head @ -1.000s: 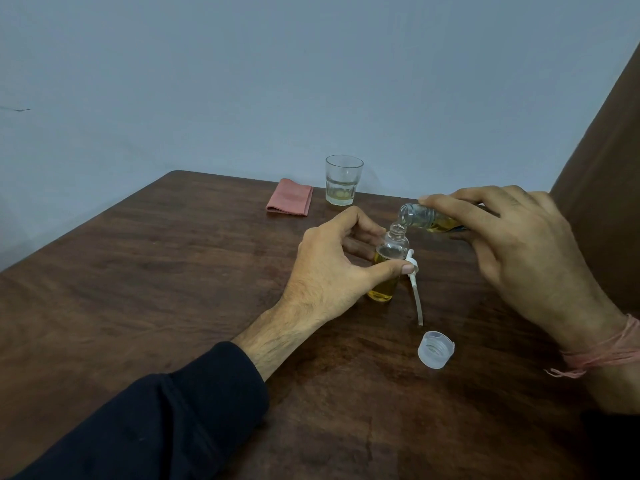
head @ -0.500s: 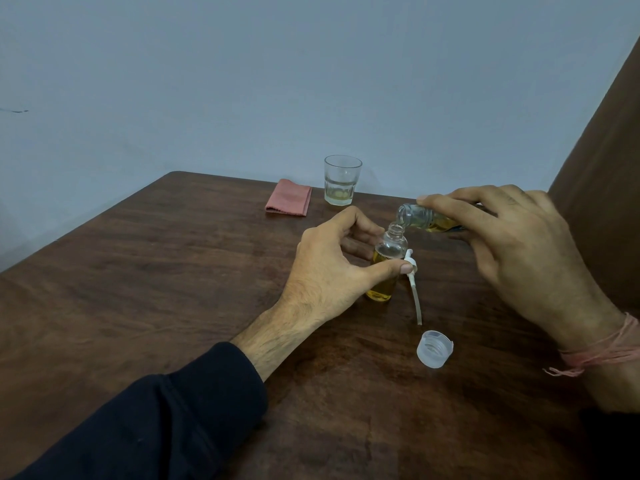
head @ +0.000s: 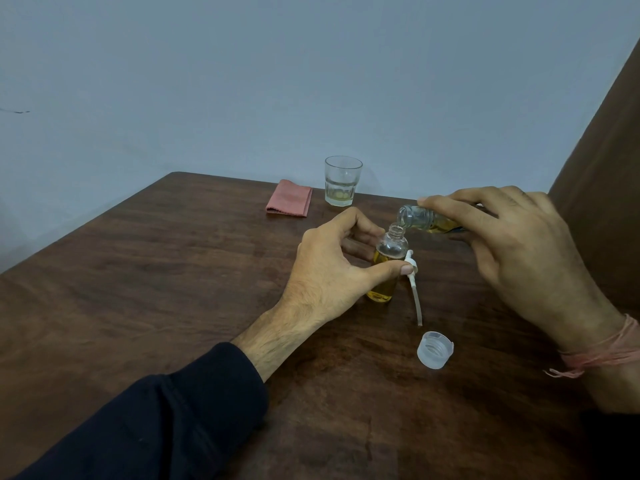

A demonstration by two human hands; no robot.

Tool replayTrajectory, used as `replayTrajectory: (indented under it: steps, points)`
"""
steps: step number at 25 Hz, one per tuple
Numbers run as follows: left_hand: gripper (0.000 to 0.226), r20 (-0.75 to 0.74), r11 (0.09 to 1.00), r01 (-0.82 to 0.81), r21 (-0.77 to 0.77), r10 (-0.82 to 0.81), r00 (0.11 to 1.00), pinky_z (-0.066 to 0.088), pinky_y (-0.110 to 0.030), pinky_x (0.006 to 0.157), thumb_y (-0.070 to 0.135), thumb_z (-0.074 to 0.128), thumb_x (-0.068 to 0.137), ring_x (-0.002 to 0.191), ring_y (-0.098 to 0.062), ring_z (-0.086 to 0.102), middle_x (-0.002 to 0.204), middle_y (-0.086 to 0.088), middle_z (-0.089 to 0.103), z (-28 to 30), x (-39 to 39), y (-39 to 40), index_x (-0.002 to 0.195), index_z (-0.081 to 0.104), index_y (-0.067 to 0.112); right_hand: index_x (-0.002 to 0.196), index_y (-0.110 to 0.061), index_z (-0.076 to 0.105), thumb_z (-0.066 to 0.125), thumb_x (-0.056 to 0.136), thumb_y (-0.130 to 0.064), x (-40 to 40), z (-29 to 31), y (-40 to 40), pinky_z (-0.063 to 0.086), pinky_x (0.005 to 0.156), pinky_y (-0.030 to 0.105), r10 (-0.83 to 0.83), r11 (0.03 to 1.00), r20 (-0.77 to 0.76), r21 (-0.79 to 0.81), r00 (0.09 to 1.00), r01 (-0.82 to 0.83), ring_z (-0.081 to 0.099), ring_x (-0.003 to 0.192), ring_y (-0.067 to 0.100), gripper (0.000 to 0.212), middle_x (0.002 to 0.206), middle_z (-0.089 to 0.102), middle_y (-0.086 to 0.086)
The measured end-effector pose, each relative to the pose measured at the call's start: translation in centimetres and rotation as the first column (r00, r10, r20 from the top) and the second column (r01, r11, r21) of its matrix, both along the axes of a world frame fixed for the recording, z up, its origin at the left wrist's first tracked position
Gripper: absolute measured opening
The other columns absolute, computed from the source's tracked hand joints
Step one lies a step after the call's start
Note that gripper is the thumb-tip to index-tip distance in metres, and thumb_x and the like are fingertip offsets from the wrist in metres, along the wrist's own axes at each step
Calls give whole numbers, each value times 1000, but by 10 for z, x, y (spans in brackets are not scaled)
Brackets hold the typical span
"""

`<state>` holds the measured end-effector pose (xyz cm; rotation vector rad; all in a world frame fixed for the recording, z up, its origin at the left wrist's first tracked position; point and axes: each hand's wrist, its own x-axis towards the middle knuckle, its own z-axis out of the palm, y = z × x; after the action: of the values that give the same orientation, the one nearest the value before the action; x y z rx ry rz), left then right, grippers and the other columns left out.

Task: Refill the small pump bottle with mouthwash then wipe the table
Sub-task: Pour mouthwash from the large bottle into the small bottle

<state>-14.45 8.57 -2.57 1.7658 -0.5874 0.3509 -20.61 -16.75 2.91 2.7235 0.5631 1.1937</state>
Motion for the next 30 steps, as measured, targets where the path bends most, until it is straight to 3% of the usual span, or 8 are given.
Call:
replayTrajectory:
  steps: [22, 30]
  points:
    - [51, 15, 1000, 9, -12, -9, 1000, 63, -13, 76, 49, 109, 71, 91, 3, 83, 103, 21, 86, 0, 1, -1, 105, 75, 31, 155, -29, 61, 74, 94, 5, -2, 1, 1, 46, 95, 57, -1, 1000, 7, 6, 1000, 1, 67, 119, 40, 71, 134, 72, 8]
    - [51, 14, 1000, 15, -16, -15, 1000, 67, -21, 78, 49, 109, 72, 92, 3, 84, 104, 21, 87, -1, 1, -1, 104, 75, 31, 156, -30, 60, 73, 94, 4, 0, 0, -1, 45, 95, 56, 7, 1000, 2, 4, 1000, -7, 65, 120, 40, 72, 136, 71, 8]
